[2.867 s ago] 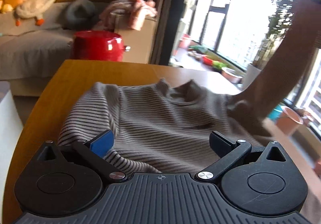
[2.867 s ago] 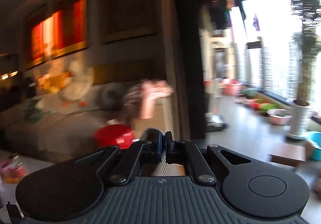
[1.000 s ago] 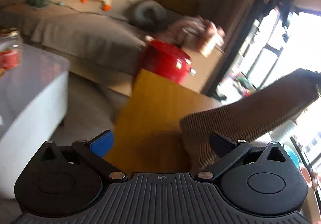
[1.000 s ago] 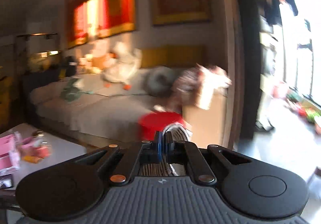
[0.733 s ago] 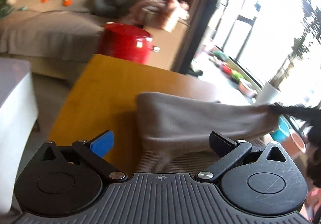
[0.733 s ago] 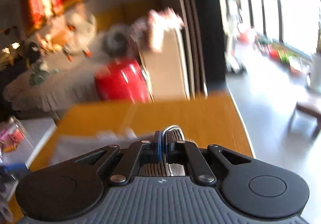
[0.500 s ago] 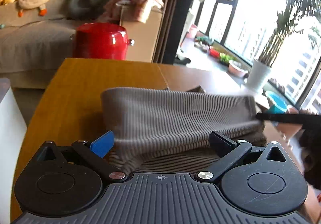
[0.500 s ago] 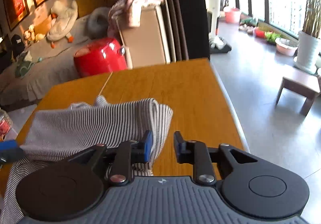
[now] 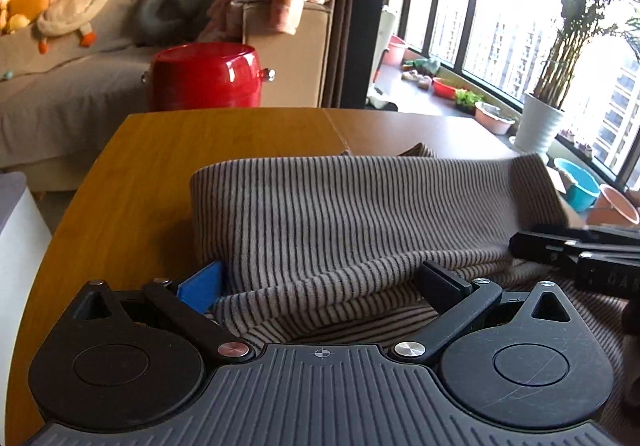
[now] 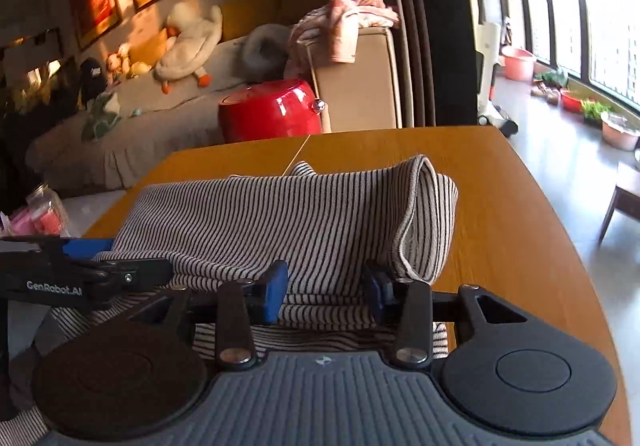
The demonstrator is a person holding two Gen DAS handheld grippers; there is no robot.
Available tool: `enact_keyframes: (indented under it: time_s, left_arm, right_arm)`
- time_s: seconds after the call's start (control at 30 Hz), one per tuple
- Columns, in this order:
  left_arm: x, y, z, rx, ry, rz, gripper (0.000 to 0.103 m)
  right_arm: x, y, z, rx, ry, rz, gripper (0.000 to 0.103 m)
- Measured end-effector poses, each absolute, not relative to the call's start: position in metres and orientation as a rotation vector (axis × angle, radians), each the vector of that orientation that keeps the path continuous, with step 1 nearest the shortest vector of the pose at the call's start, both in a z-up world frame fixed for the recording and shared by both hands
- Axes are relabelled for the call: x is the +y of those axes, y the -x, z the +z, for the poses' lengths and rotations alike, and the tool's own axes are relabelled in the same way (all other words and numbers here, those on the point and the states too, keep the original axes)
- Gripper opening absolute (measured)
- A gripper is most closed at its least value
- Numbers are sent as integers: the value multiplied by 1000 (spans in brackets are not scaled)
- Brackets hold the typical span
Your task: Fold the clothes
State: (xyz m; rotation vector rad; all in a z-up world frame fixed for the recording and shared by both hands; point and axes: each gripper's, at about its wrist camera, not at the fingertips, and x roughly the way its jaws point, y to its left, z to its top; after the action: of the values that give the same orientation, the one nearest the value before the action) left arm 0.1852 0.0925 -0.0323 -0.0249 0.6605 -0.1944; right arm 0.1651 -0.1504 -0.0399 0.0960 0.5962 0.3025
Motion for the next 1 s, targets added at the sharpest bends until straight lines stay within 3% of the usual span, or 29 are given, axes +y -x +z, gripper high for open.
enact_keyframes:
  time_s: [0.3,0.43,0.63,0.8,1.0]
  left_arm:
    - [85,-182,-17,599,90,-251,103]
    - [92,-186,-16,537,133,-252,103]
    - [98,-198,-35,601,172,-220,103]
    - [96,-199,-36,614,160,-202,103]
    - [102,-201,-37,636,195,-187,103]
  right_arm:
    - [-169,-177,-36,585,-90,316,42]
    - [-165,-179,-36,580,-74,318,47]
    - [-154,-173,-35,551,-16,322,68]
    - [-143,-160,-21,496,14,306,97]
    - [-148,-162,13,413,-124,333,103]
